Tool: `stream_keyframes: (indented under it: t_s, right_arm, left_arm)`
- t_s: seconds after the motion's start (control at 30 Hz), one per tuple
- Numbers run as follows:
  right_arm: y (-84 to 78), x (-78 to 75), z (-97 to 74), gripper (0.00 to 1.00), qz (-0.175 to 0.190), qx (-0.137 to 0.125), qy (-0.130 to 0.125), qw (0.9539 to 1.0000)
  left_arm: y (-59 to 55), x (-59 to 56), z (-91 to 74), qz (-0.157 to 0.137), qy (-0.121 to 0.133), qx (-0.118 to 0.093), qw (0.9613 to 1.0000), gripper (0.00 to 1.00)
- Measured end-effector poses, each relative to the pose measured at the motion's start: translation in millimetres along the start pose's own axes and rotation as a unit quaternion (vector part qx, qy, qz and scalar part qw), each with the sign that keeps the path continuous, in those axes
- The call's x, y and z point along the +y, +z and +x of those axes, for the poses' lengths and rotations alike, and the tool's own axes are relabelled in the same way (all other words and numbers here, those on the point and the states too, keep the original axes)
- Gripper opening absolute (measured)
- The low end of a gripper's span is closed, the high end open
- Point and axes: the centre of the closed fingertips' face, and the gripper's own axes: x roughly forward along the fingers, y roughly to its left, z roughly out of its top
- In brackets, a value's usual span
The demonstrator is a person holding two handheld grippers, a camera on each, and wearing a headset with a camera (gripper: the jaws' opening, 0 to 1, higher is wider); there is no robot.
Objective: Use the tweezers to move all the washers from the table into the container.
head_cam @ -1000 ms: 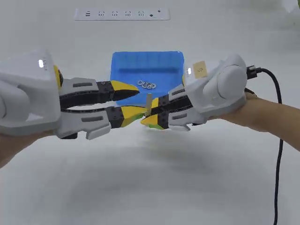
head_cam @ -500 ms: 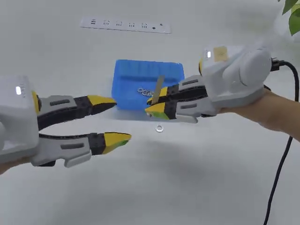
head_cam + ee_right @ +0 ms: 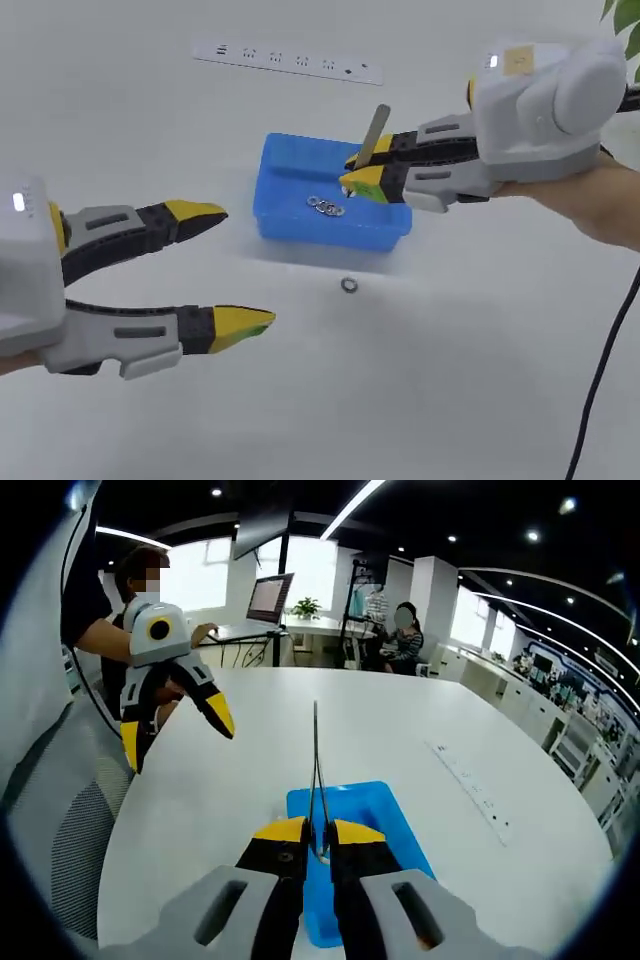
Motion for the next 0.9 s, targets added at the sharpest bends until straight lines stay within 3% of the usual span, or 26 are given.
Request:
stream_keyframes:
  t_s: [0.17, 0.33, 0.43, 0.63, 0.77, 0.9]
  right_arm:
    - [-6.1, -14.7, 11.6, 0.08, 0.006, -0.004, -0.010, 0.9999]
    - [-16.5, -23.8, 26.9, 0.08, 0.011, -0.002, -0.014, 0.9998]
    - [-24.6, -24.4, 36.4, 0.09, 0.016, 0.003, -0.008, 0.9998]
    - [-42.4, -20.0, 50.5, 0.09, 0.011, 0.027, 0.000, 0.9996]
    - [-49.3, -19.9, 53.5, 0.09, 0.014, 0.033, -0.001, 0.9993]
    - [-50.5, -21.3, 52.8, 0.09, 0.019, 0.032, -0.004, 0.9993]
  left_arm:
    - [-2.9, -2.5, 0.5, 0.002, -0.007, 0.006, 1.0000, 0.66]
    - [-6.1, -1.7, -0.2, -0.013, -0.003, 0.004, 0.9999, 0.70]
    - [-14.4, -2.3, -1.1, -0.008, -0.001, 0.023, 0.9997, 0.70]
    - [-21.0, -3.4, -2.7, -0.005, 0.002, 0.038, 0.9993, 0.71]
    - [-20.6, -4.1, -2.7, -0.021, 0.012, 0.029, 0.9993, 0.71]
    - [-23.6, -6.0, -3.2, -0.024, 0.012, 0.034, 0.9991, 0.71]
